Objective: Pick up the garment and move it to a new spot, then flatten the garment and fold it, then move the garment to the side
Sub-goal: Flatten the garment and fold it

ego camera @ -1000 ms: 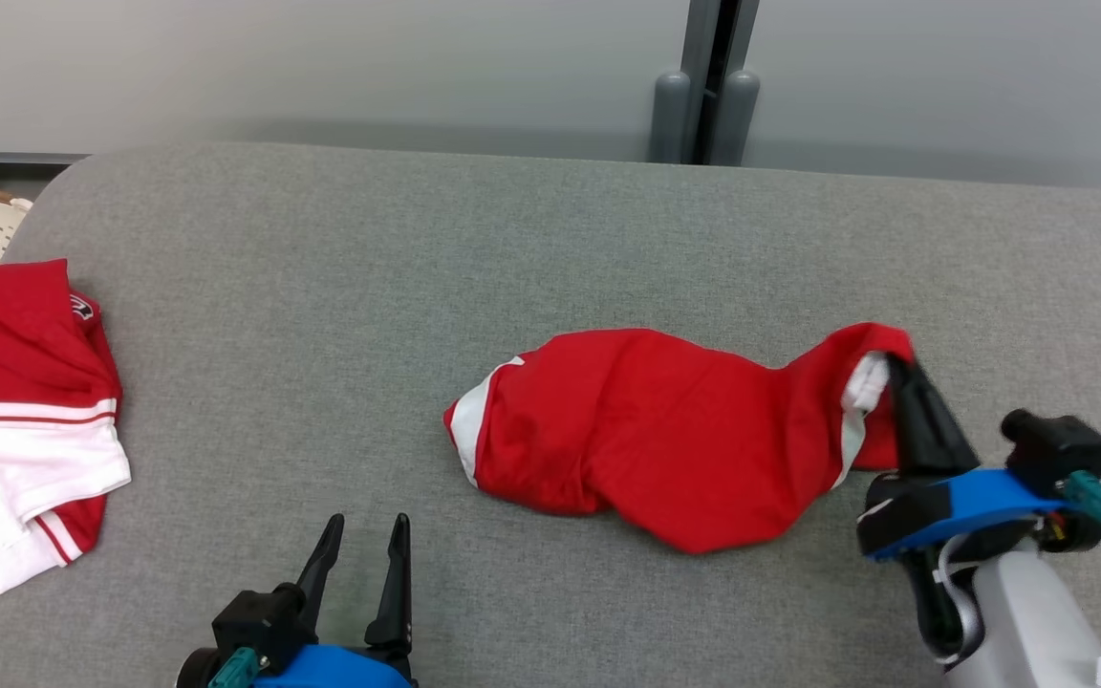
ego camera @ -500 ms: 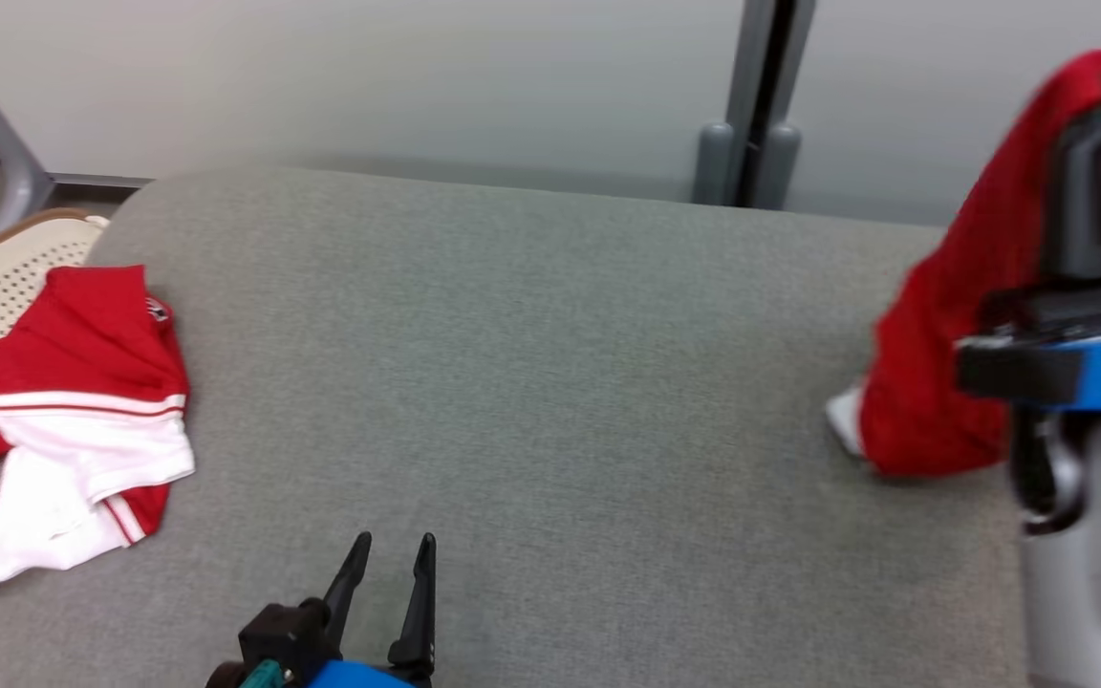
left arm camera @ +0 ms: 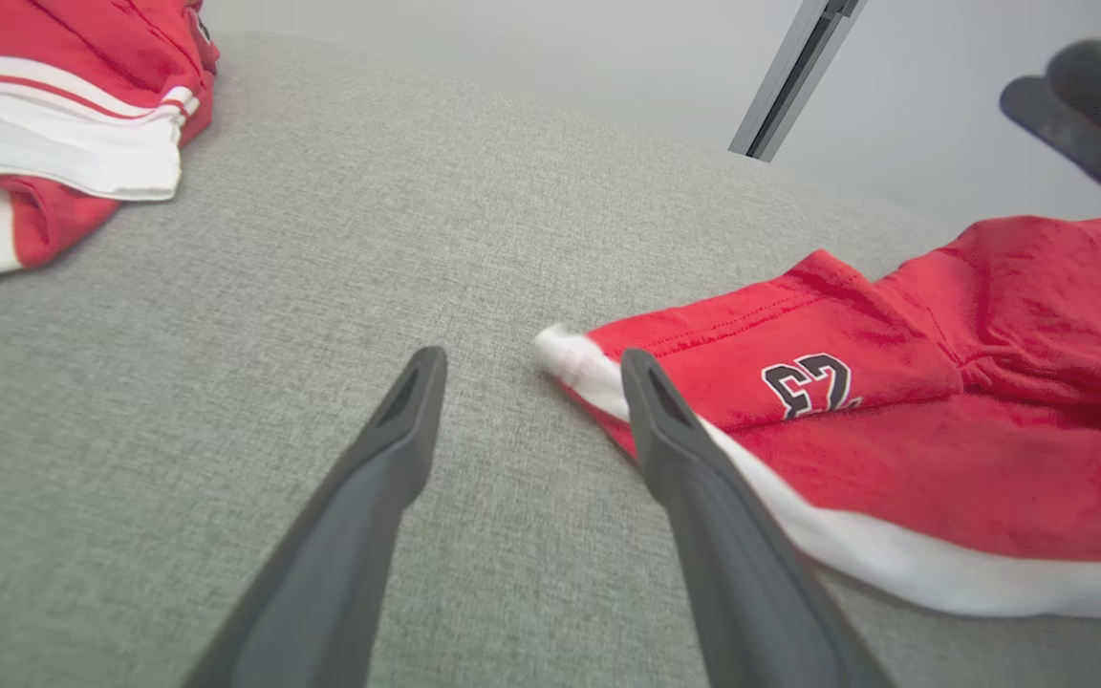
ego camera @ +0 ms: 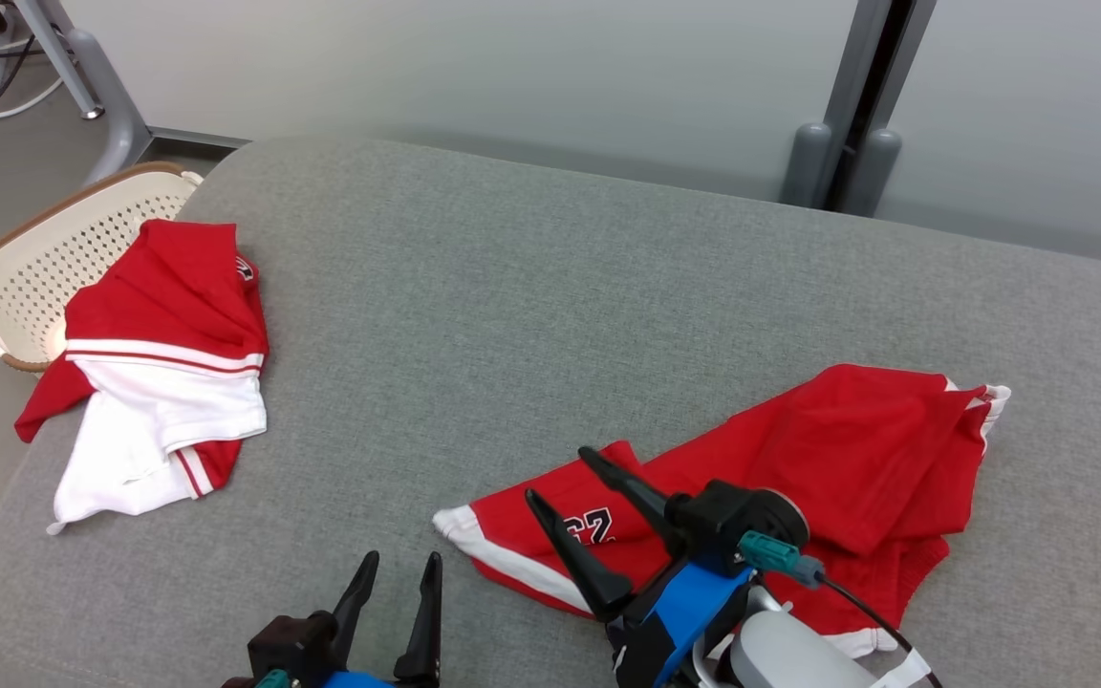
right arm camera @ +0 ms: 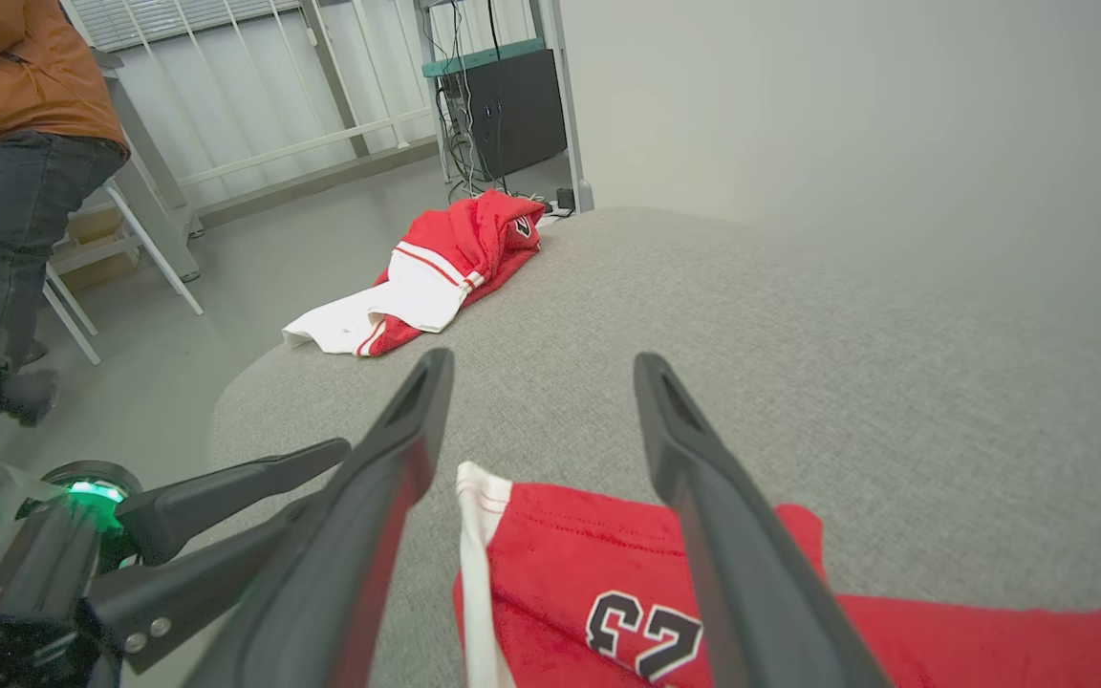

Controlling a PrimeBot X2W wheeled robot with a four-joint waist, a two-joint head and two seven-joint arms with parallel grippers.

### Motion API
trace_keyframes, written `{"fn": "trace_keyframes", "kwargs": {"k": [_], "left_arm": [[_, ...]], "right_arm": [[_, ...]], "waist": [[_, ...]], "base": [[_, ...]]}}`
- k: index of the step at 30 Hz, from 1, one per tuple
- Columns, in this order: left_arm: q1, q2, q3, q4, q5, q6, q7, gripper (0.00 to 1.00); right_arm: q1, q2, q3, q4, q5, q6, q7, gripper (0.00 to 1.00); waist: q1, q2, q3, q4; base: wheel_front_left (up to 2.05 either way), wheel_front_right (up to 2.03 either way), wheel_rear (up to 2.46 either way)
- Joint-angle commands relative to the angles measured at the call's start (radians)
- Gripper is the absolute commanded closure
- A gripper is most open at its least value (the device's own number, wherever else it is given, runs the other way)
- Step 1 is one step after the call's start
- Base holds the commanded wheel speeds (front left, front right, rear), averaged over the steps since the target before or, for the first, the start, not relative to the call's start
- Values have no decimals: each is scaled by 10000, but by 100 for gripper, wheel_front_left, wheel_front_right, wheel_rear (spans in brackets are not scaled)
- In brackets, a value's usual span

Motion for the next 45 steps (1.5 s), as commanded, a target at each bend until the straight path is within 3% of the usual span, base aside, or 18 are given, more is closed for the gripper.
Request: {"fn": "trace_keyframes", "kwargs": {"k": [1, 6, 14, 20, 31, 45], "left_arm": [[-132, -5, 31, -9, -37, -77, -28, 0], [-140, -3, 390, -46, 49, -76, -28, 0], [-186, -6, 1265, -187, 528, -46, -27, 0], [61, -5, 1905, -168, 1003, 107, -29, 0], [765, -3, 2154, -336, 1345, 287, -29, 0], [535, -5, 1858, -313, 1216, 191, -29, 0]], "right_arm": [[19, -41, 129, 96, 126, -2, -57, 0], [60, -37, -344, 222, 141, -2, -85, 0], [1370, -24, -3607, -443, -1116, -2, -91, 0], [2531, -18, -4977, -834, -1343, -2, -92, 0], [3720, -20, -4605, -507, -772, -2, -93, 0], [2764, -25, -3623, 1347, -1354, -2, -89, 0]], "waist": [[1, 0, 20, -16], [1, 0, -37, -408], [1, 0, -261, -1242], [1, 0, -546, -1810], [1, 0, -838, -2382], [1, 0, -491, -1861]], "base": [[0, 0, 0], [0, 0, 0], [0, 0, 0], [0, 0, 0], [0, 0, 0], [0, 0, 0]]}}
